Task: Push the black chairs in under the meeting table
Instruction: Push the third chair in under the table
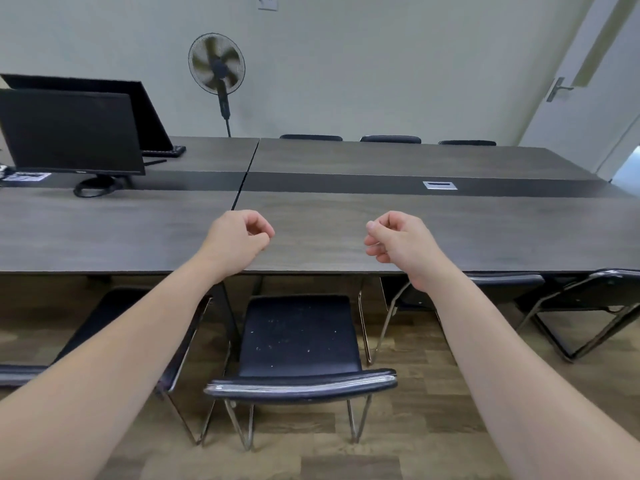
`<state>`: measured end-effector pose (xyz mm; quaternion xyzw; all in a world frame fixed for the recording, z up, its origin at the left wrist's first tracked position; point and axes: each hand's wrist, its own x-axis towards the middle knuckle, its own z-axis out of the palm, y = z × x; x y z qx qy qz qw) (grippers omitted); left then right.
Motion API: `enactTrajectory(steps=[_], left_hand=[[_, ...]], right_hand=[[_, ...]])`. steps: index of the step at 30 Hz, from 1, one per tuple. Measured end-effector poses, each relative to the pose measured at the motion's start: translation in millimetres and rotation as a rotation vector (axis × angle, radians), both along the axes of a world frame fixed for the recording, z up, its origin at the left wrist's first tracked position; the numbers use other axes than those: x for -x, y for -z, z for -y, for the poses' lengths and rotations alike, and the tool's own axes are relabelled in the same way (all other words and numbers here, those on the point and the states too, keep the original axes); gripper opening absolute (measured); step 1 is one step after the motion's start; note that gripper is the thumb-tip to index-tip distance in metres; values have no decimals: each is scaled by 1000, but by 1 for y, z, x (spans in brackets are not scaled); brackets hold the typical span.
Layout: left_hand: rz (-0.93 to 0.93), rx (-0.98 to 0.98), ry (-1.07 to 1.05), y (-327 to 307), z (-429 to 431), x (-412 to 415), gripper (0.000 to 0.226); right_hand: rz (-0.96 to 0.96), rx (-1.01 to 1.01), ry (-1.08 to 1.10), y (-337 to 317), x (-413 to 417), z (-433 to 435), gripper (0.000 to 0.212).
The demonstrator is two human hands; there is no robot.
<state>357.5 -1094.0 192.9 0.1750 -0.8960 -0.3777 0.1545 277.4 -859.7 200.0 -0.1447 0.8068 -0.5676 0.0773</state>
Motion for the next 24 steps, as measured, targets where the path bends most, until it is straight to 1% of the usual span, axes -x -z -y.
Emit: enactTrajectory(steps=[4,9,13,17,21,24], left_hand=[[38,3,25,7,44,-9,22],[117,-30,57,37,64,-12,20],[185,-69,55,74,63,-15,19],[357,-72,106,127,56,-14,16],[524,11,179,173,51,-14,22],[697,54,240,217,42,-18,29]], right_hand=[[30,-14,36,11,-13,41,18],[75,-83,34,28,-18,61,17],[133,-154,25,56,-12,69,18],[187,-294,-5,103,-4,70,16],[230,-447,-41,154,3,64,22],[275,-605,-119,202,5,53,21]])
